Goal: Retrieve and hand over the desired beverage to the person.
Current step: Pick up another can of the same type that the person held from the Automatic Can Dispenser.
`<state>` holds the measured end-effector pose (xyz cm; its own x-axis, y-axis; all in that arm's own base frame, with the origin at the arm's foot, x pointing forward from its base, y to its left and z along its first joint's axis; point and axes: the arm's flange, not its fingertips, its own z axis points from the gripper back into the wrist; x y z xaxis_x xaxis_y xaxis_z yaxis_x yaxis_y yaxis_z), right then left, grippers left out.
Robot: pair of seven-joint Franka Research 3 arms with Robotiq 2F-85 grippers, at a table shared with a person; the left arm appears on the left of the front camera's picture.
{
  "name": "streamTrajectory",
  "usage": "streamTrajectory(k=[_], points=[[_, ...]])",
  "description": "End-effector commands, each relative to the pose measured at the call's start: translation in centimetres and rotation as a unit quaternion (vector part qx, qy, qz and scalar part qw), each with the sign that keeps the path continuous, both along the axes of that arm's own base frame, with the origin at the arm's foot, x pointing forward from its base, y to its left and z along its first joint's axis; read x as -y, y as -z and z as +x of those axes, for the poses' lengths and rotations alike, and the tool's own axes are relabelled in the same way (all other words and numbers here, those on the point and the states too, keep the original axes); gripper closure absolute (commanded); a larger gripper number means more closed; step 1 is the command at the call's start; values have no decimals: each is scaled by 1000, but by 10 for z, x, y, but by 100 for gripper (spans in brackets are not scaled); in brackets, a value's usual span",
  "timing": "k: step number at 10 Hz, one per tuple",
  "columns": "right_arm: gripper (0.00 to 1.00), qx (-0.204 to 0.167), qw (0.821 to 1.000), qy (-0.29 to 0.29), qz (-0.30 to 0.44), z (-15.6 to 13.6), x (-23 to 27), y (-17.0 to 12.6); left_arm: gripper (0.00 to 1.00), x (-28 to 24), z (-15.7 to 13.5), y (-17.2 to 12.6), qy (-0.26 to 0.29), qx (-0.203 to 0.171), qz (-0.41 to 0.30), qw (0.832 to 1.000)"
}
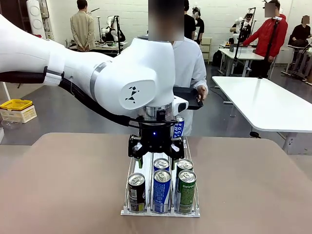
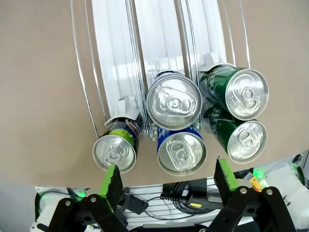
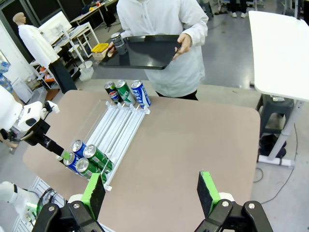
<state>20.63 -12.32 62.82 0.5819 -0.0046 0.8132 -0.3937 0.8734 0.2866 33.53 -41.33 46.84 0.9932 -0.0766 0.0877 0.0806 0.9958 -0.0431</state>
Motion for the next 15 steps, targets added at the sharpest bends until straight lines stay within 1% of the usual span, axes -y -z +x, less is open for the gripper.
streamTrajectory(k=[1, 4, 9, 13, 14, 15], points=[[0, 0, 1000, -1, 1, 1, -1, 2, 0, 3, 4, 8, 19, -15, -16, 1000], [0, 0, 1000, -1, 1, 1, -1, 2, 0, 13, 12, 20, 26, -28, -5, 999], [0, 0, 1000, -1, 1, 1, -1, 2, 0, 12, 14, 25, 29, -35, -4, 999], [0, 0, 1000, -1, 1, 1, -1, 2, 0, 14, 17, 31, 29, -49, -5, 998], [0, 0, 1000, -1, 1, 1, -1, 2, 0, 15, 15, 29, 28, -49, -5, 998], [0, 0, 1000, -1, 1, 1, -1, 2, 0, 12, 16, 34, 20, -34, 4, 999]])
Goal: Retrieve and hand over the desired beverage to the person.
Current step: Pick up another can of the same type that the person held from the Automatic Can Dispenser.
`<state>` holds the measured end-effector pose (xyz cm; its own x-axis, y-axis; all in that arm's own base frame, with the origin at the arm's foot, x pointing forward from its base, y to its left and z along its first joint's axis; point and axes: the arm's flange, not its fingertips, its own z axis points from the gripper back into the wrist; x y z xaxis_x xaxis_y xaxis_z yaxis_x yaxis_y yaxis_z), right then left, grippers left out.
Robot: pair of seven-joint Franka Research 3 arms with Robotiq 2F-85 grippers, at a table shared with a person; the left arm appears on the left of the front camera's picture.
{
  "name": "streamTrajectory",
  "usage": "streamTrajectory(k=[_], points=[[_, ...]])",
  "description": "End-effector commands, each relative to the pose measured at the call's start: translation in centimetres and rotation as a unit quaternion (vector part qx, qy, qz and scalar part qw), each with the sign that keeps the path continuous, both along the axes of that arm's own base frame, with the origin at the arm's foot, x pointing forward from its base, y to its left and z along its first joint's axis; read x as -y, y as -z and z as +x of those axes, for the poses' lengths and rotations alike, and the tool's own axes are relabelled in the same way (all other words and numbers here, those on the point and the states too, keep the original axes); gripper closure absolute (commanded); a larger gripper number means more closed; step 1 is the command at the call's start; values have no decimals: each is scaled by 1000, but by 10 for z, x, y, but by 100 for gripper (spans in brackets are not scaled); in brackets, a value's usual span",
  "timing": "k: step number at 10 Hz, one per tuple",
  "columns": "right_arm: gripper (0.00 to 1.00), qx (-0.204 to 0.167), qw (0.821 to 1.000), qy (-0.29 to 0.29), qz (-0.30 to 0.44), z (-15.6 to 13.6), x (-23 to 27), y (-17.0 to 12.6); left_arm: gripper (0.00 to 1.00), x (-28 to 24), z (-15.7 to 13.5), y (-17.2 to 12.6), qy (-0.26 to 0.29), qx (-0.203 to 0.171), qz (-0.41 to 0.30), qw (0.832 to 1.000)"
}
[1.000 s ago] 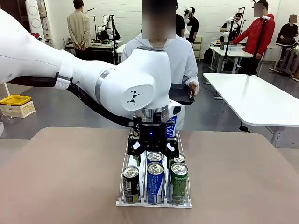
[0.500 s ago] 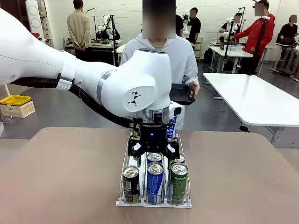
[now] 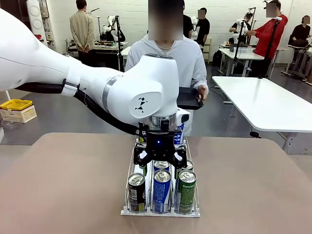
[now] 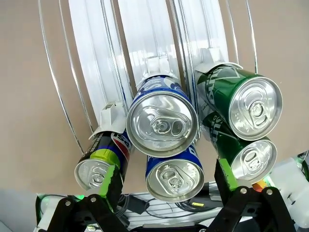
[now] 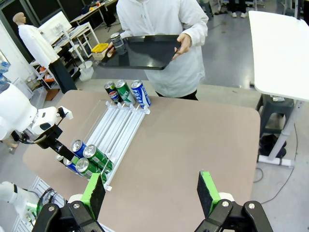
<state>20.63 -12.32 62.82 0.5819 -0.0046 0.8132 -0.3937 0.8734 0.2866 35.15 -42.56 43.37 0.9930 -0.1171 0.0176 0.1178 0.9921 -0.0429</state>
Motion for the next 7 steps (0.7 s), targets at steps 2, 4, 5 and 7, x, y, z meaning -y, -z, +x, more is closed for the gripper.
streamTrajectory(k=[2, 4, 5, 7], points=[[0, 0, 1000, -1, 1, 1, -1, 2, 0, -1, 0, 0, 0, 1, 0, 1000], [0, 0, 1000, -1, 1, 1, -1, 2, 0, -1, 0, 0, 0, 1, 0, 1000], [0, 0, 1000, -1, 1, 1, -1, 2, 0, -1, 0, 0, 0, 1, 0, 1000], [0, 0, 1000, -1, 1, 1, -1, 2, 0, -1, 0, 0, 0, 1, 0, 1000]])
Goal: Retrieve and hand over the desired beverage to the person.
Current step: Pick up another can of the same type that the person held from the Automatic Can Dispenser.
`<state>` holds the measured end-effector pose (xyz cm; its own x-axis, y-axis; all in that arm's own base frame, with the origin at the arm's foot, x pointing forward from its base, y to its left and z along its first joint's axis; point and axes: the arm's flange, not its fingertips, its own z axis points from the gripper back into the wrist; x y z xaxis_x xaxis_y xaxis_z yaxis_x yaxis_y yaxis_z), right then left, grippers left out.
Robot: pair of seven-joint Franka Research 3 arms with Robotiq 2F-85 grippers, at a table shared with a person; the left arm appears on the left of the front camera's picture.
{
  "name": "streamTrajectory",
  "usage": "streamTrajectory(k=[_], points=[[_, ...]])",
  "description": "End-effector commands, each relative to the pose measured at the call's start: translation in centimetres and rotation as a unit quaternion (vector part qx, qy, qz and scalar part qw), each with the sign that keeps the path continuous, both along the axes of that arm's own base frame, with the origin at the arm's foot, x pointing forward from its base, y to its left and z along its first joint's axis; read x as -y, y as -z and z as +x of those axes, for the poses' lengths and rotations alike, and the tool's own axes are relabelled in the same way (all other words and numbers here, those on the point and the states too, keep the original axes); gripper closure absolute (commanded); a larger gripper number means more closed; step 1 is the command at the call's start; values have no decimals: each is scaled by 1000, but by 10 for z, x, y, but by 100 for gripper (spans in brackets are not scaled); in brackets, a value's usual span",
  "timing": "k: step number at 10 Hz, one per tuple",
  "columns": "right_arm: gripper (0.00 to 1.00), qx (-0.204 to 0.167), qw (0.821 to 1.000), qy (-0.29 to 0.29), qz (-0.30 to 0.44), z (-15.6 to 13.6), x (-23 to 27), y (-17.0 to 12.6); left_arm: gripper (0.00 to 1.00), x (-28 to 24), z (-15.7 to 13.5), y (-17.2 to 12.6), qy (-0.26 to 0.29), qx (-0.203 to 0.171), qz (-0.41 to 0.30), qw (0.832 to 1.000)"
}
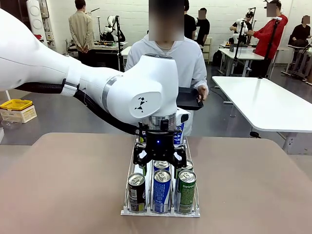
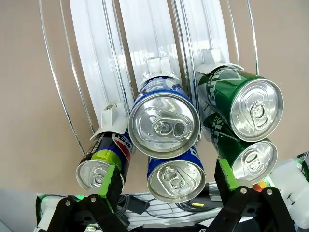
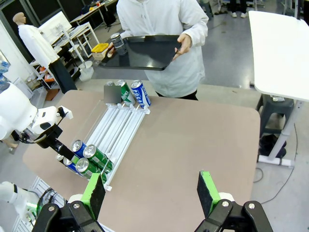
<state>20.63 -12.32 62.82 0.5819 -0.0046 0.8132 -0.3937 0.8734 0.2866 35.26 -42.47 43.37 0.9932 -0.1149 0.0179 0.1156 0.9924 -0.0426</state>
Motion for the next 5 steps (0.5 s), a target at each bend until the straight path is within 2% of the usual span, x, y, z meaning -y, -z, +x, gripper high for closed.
streamTrajectory(k=[1, 5], points=[[0, 0, 1000, -1, 1, 1, -1, 2, 0, 0, 0, 0, 0, 0, 0, 1000], [0, 0, 1000, -1, 1, 1, -1, 2, 0, -3, -2, 2, 12, 10, 7, 1000]])
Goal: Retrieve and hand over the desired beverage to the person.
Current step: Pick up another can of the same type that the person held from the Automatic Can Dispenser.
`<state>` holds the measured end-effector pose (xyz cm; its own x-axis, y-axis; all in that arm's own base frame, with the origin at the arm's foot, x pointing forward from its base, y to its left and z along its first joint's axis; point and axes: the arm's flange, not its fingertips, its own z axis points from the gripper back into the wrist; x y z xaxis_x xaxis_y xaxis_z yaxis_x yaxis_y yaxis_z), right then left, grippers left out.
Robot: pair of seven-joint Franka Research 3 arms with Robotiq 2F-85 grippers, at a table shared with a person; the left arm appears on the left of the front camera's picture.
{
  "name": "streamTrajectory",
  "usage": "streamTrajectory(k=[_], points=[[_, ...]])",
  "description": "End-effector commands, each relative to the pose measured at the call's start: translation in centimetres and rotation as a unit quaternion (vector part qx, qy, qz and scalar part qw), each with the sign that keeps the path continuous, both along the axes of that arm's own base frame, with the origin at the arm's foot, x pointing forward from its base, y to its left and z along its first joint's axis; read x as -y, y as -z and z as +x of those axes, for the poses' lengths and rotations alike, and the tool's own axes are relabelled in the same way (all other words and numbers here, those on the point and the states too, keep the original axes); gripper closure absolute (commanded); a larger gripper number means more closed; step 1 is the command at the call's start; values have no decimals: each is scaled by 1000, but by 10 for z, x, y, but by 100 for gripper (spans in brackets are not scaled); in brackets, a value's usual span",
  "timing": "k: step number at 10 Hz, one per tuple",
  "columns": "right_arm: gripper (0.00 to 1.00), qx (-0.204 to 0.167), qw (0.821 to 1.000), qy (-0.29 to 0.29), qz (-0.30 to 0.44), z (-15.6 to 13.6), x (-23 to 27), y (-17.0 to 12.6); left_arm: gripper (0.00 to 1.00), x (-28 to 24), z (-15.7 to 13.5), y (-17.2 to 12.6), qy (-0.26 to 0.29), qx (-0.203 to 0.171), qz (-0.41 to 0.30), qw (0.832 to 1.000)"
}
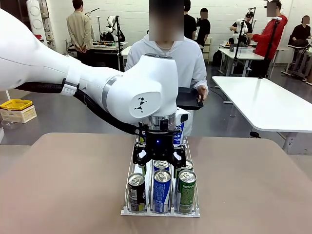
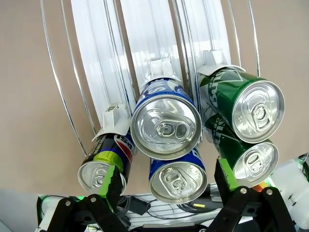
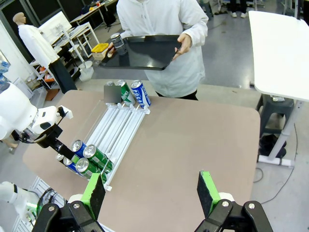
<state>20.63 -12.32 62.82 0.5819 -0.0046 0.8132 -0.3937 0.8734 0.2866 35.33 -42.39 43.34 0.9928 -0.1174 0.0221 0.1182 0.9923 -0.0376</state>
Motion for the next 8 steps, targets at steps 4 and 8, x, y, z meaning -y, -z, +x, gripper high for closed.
streamTrajectory(k=[4, 8], points=[[0, 0, 1000, -1, 1, 1, -1, 2, 0, -1, -4, 7, 17, -13, 15, 1000], [0, 0, 1000, -1, 1, 1, -1, 2, 0, -1, -2, 9, 22, -19, 8, 1000]])
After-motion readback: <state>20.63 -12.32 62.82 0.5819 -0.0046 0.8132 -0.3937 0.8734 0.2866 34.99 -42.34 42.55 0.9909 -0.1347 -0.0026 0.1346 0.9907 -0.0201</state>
